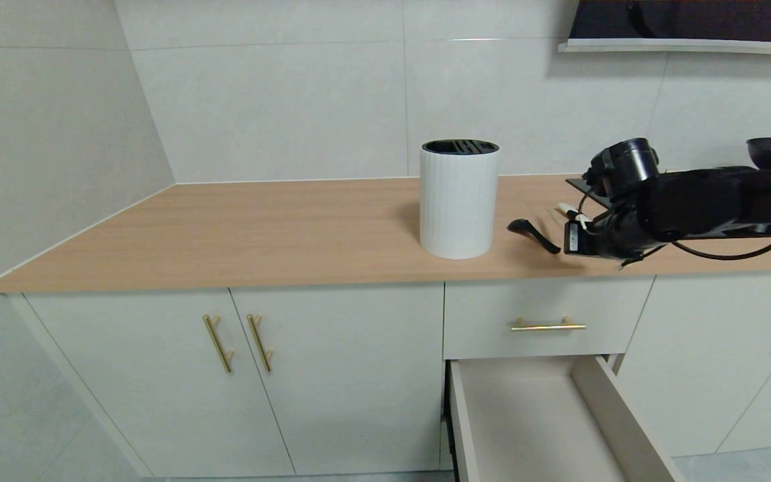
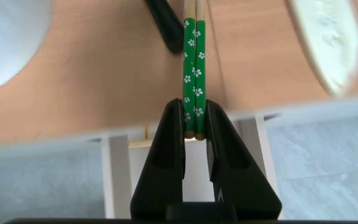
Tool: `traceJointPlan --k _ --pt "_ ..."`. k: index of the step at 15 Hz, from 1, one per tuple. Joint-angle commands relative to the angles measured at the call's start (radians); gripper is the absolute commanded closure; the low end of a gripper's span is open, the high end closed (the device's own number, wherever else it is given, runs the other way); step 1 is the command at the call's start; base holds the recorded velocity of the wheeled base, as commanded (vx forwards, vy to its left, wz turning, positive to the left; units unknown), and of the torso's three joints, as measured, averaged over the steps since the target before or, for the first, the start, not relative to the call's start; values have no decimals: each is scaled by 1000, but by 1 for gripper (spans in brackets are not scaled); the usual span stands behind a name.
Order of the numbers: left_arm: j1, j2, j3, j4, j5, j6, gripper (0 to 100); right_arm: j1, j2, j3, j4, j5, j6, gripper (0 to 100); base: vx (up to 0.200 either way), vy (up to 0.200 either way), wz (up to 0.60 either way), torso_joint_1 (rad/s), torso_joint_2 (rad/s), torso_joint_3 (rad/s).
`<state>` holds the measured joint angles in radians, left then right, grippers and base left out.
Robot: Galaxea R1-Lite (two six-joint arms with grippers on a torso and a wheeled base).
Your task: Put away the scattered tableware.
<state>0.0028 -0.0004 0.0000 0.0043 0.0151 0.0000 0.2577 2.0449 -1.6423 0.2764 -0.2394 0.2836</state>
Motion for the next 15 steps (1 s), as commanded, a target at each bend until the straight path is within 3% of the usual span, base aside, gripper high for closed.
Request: traceJointPlan --k 1,4,8,11,15 --pt "0 0 0 0 0 0 0 18 -252 182 -2 22 14 100 0 0 0 0 0 0" --pt "0 0 0 0 0 0 0 17 -471 366 12 80 3 100 0 0 0 0 0 0" --pt "0 0 0 0 0 0 0 18 -654 489 136 121 -37 100 0 0 0 0 0 0" --pt "0 0 0 -1 0 0 0 15 -712 541 190 308 -58 100 0 0 0 0 0 0" --pt "0 0 0 -1 0 0 0 14 -723 595 239 417 -176 100 0 0 0 0 0 0"
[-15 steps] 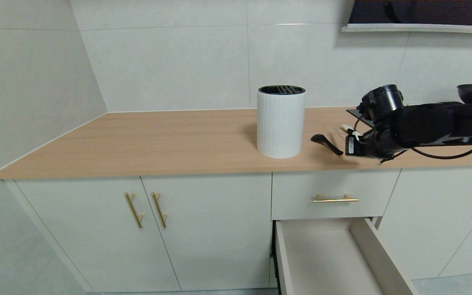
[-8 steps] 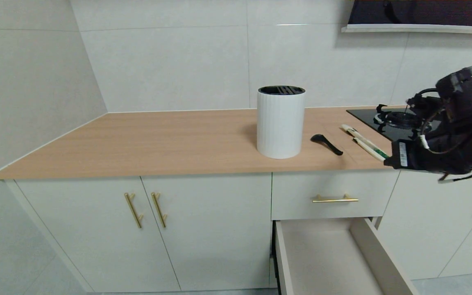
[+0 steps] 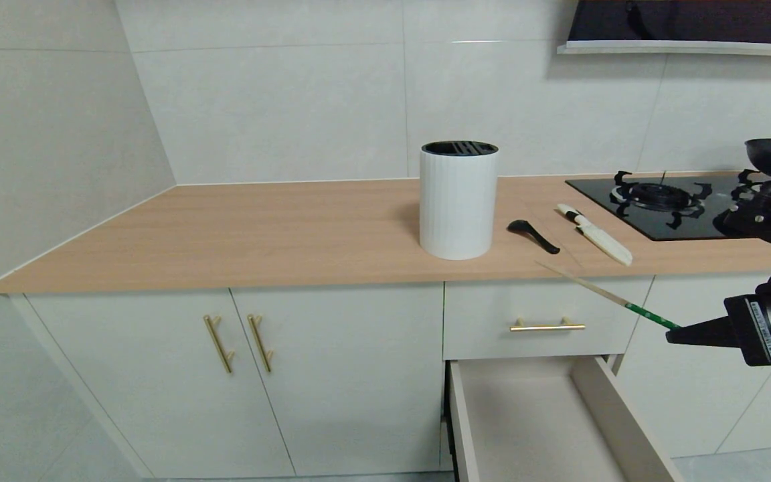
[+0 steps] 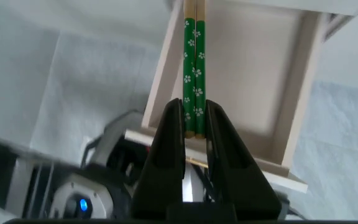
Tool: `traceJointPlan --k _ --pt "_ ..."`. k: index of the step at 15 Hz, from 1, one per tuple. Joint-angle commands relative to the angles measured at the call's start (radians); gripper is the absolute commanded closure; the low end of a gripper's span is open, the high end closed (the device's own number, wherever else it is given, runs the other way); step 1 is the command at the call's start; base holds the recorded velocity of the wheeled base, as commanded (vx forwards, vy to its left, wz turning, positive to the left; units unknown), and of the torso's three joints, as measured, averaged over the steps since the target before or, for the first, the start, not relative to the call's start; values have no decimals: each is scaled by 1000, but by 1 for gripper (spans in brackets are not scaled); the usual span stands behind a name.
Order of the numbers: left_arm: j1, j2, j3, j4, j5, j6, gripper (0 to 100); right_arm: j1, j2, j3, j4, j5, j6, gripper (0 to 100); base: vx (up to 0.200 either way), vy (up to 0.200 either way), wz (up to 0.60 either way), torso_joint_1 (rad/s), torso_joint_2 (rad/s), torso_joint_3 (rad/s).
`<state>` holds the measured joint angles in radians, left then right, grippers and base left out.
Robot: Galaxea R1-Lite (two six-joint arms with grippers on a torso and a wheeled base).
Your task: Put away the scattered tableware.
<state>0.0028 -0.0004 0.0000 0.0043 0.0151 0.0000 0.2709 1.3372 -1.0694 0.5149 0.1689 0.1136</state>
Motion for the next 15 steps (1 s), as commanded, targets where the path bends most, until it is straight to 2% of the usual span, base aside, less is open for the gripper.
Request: traceJointPlan --k 1,12,15 --pt "0 0 0 0 0 -2 0 1 -12 28 1 12 -17 100 0 0 0 0 0 0" --pt "0 0 0 0 0 0 0 5 56 60 -3 11 -55 100 0 0 0 0 0 0" --pt "0 0 0 0 0 -2 0 4 62 65 -3 11 -57 100 0 0 0 -110 269 167"
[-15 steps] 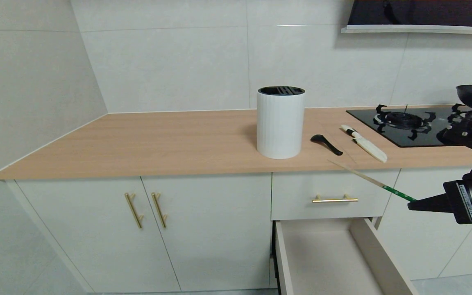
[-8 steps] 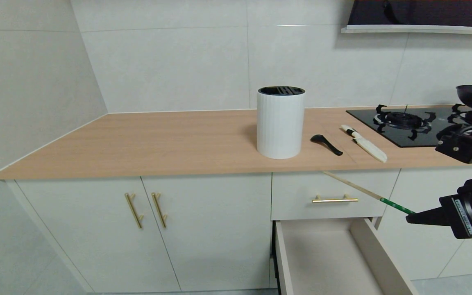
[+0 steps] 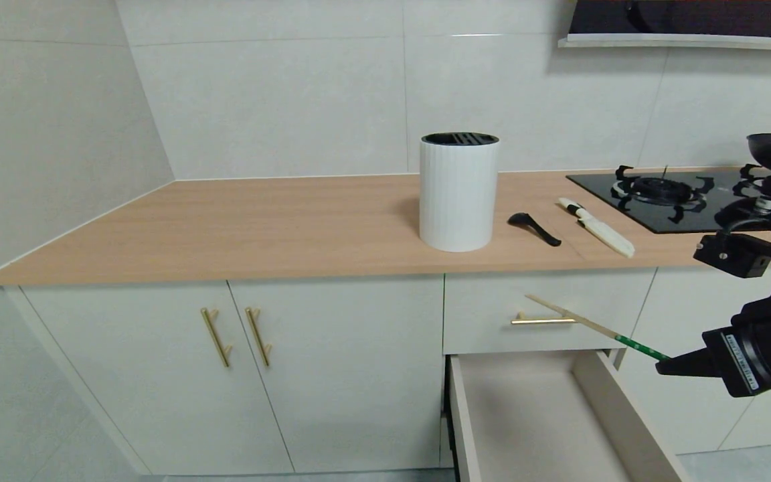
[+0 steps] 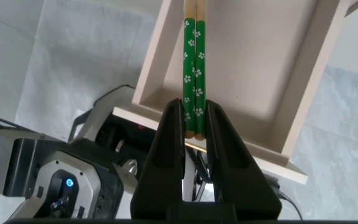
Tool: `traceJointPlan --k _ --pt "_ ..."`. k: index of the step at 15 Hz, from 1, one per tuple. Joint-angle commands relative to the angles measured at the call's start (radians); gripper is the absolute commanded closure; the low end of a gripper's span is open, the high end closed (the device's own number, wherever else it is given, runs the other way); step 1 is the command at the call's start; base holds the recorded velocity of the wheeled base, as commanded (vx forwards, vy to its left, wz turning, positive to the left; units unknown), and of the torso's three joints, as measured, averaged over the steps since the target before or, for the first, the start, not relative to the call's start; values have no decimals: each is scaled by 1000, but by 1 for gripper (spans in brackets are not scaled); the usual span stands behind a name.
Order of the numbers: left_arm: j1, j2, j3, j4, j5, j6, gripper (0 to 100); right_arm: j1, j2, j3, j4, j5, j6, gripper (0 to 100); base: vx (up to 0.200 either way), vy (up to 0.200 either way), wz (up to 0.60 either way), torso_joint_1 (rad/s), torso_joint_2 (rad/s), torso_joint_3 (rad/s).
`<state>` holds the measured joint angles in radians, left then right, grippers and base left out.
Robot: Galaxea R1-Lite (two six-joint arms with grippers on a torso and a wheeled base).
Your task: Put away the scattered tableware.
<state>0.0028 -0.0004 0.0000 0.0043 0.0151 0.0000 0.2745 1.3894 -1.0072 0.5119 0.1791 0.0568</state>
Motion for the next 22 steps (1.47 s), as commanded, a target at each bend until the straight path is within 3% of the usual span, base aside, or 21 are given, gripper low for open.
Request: traceJointPlan --k 1,13,22 --pt "0 0 0 0 0 0 0 2 10 2 0 0 0 100 0 0 0 -154 427 256" --pt "0 0 0 0 0 0 0 11 30 16 0 -3 -14 100 0 0 0 -134 441 301" --pt "0 0 0 0 0 0 0 14 80 25 -1 -1 -64 100 0 0 0 -10 37 21"
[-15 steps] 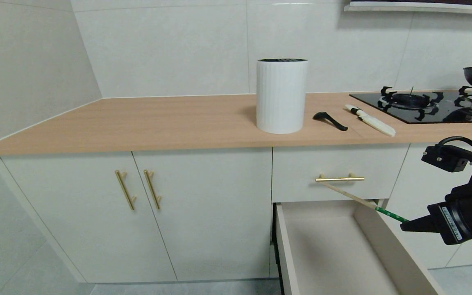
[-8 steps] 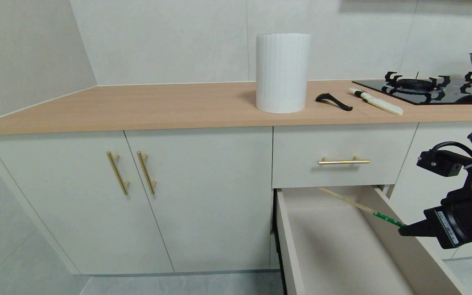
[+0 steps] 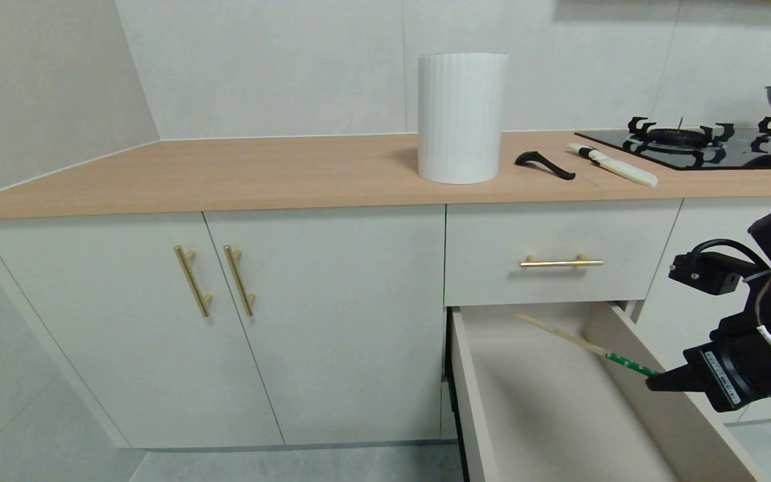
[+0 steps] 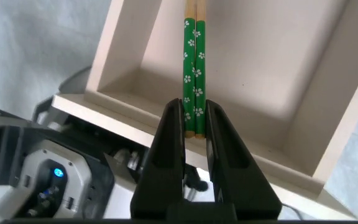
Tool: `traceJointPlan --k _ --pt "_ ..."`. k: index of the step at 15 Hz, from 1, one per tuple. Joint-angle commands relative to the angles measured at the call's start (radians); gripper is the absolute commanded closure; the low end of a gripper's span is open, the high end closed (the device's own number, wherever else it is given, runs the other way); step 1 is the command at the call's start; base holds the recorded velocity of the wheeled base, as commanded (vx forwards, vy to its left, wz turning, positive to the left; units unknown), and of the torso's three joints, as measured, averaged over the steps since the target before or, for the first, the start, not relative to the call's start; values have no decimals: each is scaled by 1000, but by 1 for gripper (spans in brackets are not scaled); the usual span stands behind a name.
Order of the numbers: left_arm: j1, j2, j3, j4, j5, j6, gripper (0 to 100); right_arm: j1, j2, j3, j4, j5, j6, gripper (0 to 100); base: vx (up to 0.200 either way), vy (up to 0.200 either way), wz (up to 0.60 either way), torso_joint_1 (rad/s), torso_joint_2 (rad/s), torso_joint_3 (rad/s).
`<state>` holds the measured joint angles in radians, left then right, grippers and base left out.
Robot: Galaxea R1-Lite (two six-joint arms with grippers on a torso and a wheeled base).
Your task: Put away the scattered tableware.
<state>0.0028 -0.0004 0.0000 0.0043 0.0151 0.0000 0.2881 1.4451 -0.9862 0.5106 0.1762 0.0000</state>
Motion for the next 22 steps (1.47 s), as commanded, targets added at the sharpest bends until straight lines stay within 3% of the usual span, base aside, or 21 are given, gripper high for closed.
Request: traceJointPlan --k 1,5,11,17,22 --pt "0 0 0 0 0 0 0 0 46 11 -9 2 -25 100 0 0 0 0 0 0" --pt "0 0 0 0 0 0 0 2 235 24 -152 3 6 100 0 0 0 0 0 0" --pt "0 0 0 0 0 0 0 42 558 -14 -382 -6 230 100 0 0 0 0 0 0" --pt "0 0 0 0 0 0 0 66 788 -155 -417 -95 321 100 0 0 0 0 0 0" --pt "0 0 0 0 0 -2 0 71 871 -200 -417 -110 322 100 0 0 0 0 0 0"
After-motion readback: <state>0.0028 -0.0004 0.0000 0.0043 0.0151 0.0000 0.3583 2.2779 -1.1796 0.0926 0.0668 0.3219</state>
